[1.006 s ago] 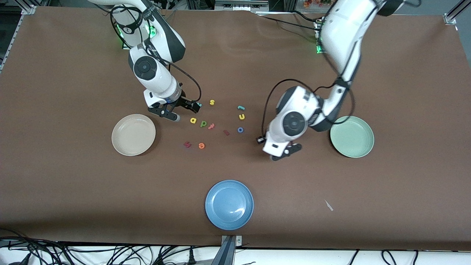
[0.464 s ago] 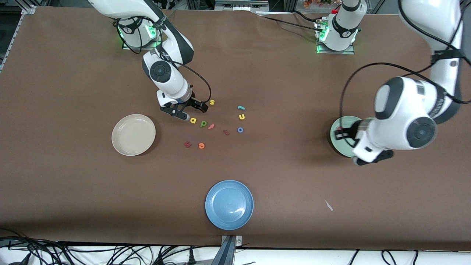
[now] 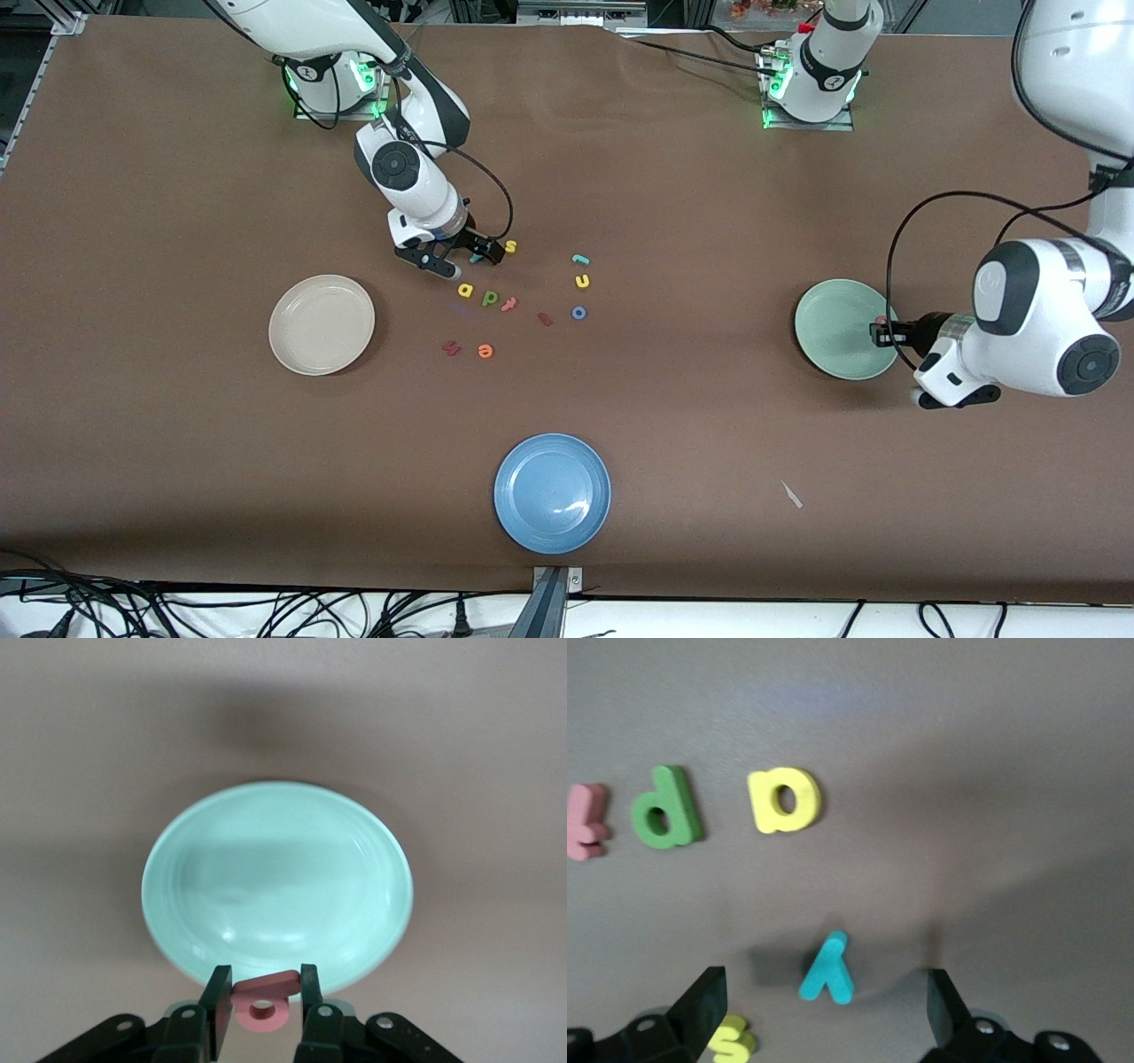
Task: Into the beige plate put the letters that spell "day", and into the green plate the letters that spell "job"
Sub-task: 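Place the pink letter on the green plate while the right gripper reaches letters, then grasp the cyan y with the right gripper while the left gripper grasps cyan piece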
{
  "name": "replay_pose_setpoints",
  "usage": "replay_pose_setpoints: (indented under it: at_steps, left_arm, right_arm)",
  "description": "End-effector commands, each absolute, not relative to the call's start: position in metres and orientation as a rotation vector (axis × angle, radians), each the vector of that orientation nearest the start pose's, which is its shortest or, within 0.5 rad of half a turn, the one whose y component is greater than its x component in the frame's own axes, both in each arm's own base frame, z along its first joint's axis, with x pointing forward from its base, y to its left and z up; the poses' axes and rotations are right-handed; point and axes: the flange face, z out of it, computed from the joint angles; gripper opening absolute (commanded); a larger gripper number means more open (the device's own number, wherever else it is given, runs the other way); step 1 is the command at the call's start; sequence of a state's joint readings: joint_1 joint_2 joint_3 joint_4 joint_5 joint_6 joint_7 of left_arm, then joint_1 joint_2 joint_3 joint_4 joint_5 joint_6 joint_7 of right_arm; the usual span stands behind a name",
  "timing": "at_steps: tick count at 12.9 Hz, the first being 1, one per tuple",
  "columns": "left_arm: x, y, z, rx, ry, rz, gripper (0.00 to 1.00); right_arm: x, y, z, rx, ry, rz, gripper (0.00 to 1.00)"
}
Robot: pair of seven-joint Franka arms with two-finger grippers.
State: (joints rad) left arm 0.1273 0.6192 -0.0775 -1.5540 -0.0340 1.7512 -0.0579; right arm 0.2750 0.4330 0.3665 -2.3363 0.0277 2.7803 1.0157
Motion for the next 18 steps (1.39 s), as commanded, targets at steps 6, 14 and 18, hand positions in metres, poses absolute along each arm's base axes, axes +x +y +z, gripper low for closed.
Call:
replay_pose_setpoints:
  at_steps: [6,14,18]
  left_arm:
    - [0.634,0.030,0.189,-3.138,-0.151,0.634,0.97]
    - [0.622,-0.146,0.326,-3.160,-0.294,0.557,0.97]
    - [0.578,-0.273,0.320,-3.231,-0.361,0.507,0.94]
  right_arm:
    - [0.402,0.314,0.160,-2.940,0.633,0.124,0.92]
    - [0.400,0.320,0.159,-2.982,0.558,0.088,0.71]
    - [0.400,0.320,0.160,-2.982,0.556,0.085,0.48]
